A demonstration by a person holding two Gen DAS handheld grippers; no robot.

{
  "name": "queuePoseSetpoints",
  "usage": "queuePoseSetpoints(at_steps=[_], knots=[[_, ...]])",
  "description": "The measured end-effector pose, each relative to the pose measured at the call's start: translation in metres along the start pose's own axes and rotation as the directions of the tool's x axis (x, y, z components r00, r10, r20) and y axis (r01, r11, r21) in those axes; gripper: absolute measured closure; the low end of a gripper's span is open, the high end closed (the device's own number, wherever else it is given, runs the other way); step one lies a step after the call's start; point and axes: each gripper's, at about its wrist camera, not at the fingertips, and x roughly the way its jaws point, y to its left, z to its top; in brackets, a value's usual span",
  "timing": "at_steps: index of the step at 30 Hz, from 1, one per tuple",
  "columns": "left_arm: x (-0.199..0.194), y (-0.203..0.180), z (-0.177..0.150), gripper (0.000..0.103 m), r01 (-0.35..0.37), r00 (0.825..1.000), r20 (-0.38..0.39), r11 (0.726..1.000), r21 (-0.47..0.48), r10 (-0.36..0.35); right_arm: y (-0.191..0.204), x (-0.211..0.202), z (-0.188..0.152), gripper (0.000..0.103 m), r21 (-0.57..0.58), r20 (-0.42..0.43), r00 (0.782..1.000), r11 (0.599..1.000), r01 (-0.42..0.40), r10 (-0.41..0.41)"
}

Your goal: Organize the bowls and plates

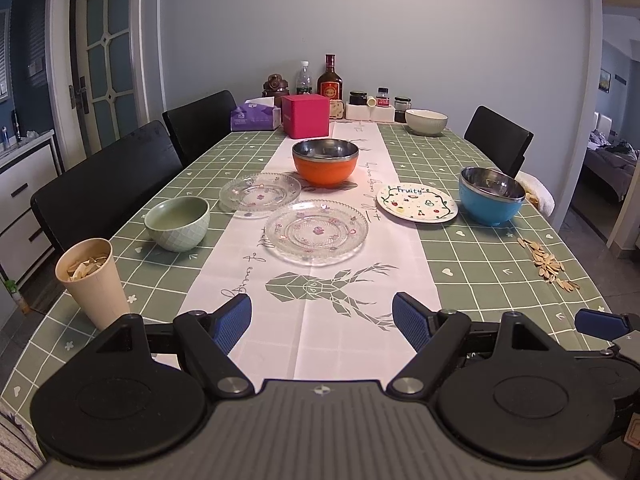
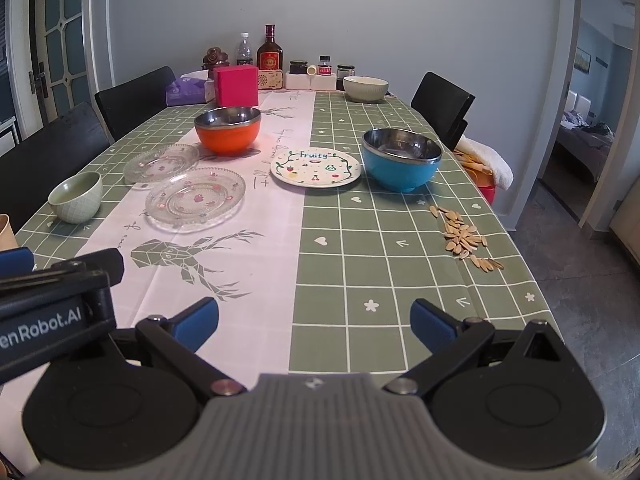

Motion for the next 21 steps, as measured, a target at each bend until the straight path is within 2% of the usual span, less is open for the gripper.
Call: queuePoseSetpoints(at_steps=[13, 17, 21], knots=[[0.005, -0.002, -0.004, 0.009, -0.011, 0.999, -0.03, 1.0, 0.009, 0.012, 0.003, 0.004, -0.003, 0.003, -0.031, -0.006, 1.0, 0.999, 0.016, -0.016], [0.005, -0.007, -0.006, 0.009, -0.03, 0.999, -0.012, 0.999, 0.027, 0.03, 0.0, 0.009, -0.005, 0.003, -0.022, -0.024, 1.0, 1.0, 0.002, -0.003], [0.004, -0.01, -0.005, 0.009, -0.019, 1.0, 0.018, 0.999, 0.047, 0.018, -0.004, 0.013, -0.004, 0.003, -0.001, -0.03, 0.999, 1.0, -0.017, 0.017]])
